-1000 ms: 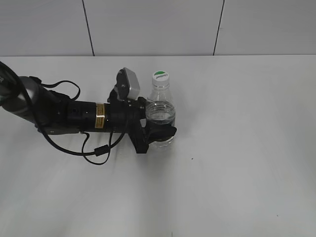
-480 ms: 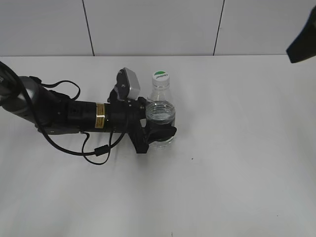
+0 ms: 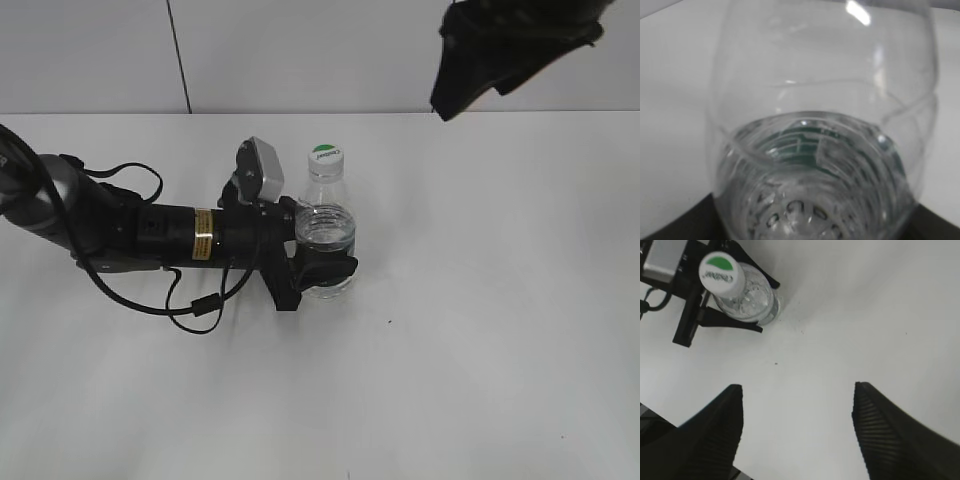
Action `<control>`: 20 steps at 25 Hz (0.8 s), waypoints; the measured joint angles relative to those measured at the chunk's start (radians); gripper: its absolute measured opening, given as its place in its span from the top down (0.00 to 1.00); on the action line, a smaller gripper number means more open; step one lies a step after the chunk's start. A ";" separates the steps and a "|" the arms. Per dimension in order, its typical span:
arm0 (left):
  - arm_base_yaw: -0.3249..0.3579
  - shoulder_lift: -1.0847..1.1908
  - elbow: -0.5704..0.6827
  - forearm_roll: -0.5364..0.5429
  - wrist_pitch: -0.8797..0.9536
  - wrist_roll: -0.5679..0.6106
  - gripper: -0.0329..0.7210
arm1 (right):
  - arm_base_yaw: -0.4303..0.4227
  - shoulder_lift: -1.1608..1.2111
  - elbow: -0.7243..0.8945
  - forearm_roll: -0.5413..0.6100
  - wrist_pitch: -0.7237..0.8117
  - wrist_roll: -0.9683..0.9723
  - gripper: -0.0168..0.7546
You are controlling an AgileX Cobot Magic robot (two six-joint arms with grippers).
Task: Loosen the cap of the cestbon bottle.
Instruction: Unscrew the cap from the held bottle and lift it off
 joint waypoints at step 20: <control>-0.001 0.000 -0.001 0.010 0.002 0.001 0.41 | 0.140 0.310 -0.338 -0.011 0.013 0.113 0.31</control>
